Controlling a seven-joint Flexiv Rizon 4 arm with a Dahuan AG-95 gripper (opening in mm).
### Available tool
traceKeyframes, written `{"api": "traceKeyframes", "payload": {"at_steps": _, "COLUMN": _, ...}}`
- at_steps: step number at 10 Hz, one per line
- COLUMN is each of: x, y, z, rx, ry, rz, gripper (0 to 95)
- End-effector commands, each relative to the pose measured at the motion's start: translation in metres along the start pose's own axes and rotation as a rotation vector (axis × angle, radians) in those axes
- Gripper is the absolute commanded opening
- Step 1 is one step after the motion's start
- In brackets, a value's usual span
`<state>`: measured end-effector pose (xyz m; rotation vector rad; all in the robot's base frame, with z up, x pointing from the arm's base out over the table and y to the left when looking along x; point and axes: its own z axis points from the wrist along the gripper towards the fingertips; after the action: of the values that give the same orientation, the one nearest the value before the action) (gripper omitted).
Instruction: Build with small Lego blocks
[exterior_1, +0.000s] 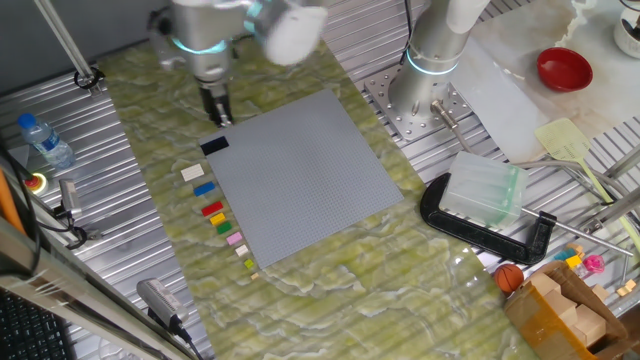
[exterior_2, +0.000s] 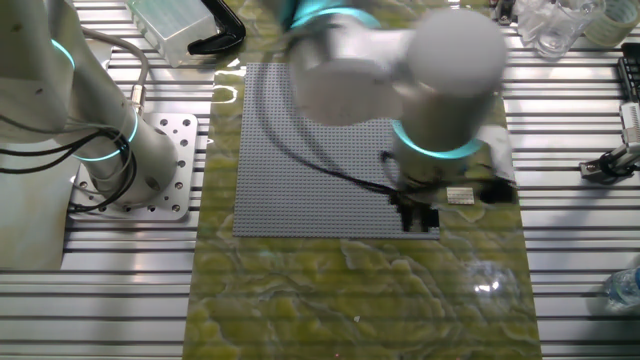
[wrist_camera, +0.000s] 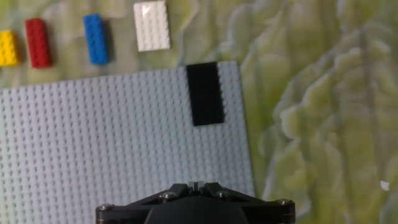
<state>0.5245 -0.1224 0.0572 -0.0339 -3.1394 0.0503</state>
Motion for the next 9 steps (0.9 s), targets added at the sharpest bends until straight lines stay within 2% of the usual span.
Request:
{"api": "traceKeyframes", "payload": {"at_steps": 1, "x": -0.006, "y": -0.001, "z": 0.008, "rx": -0.057, "ry": -0.009, "rz": 0.012, "gripper": 0.0}}
{"api": "traceKeyframes", "payload": {"at_steps": 2, "x": -0.009, "y": -0.002, "z": 0.015, "rx": -0.064, "ry": -0.01, "rz": 0.004, "gripper": 0.0}}
{"api": "traceKeyframes", "payload": {"at_steps": 5, "x": -0.015, "y": 0.007, "z": 0.022, "rx": -0.071, "ry": 0.003, "rz": 0.005, "gripper": 0.0}}
{"api": "traceKeyframes", "payload": {"at_steps": 7, "x": -0.017, "y": 0.015, "z": 0.026, "rx": -0.062, "ry": 0.02, "rz": 0.013, "gripper": 0.0}}
{"api": "traceKeyframes", "payload": {"at_steps": 9, "x": -0.017, "y": 0.015, "z": 0.027, "rx": -0.052, "ry": 0.036, "rz": 0.005, "gripper": 0.0}}
